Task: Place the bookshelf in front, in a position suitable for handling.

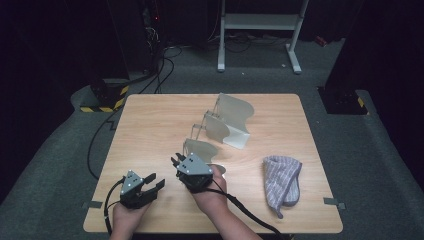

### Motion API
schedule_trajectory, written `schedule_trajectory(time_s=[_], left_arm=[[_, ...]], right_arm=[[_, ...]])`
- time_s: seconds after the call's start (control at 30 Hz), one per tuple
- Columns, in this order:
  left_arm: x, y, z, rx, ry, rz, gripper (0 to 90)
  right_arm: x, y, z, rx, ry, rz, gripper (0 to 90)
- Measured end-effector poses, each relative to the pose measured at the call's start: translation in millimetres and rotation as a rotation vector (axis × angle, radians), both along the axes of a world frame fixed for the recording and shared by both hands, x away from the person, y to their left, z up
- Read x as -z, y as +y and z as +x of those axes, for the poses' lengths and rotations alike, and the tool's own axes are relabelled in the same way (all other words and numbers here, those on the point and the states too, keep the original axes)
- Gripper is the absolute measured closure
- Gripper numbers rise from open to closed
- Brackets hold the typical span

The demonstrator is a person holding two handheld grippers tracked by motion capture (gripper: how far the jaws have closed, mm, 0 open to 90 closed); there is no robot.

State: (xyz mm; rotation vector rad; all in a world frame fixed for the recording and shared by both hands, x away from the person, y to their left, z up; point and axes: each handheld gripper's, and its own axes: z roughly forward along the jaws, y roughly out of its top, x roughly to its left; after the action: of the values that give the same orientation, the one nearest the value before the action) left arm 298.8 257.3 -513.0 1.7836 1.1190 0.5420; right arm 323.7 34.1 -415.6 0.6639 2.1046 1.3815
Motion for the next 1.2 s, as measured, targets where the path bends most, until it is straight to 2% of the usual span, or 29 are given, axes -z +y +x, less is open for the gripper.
schedule_trajectory(time_s=[0.23, 0.47, 0.87, 1.03, 1.2], left_arm=[[0.4, 0.5, 0.2, -0.002, 0.0, -0.002, 52.9], [1.4, -0.7, 0.8, 0.001, 0.005, 0.006, 53.0], [4.3, -6.4, 2.4, 0.01, 0.015, 0.022, 53.1], [4.8, -6.9, 2.7, 0.011, 0.017, 0.025, 53.0], [5.0, -7.1, 2.8, 0.014, 0.018, 0.028, 53.1]], right_arm=[[1.1, 7.8, -13.3, -0.058, -0.025, -0.008, 79.2], [1.5, -2.7, -23.3, -0.072, -0.046, -0.011, 80.5], [4.4, -44.4, -23.8, -0.02, -0.049, 0.037, 80.0], [5.2, -66.8, -15.6, 0.032, -0.041, 0.062, 77.9], [5.7, -80.2, -9.7, 0.078, -0.051, 0.063, 76.9]])
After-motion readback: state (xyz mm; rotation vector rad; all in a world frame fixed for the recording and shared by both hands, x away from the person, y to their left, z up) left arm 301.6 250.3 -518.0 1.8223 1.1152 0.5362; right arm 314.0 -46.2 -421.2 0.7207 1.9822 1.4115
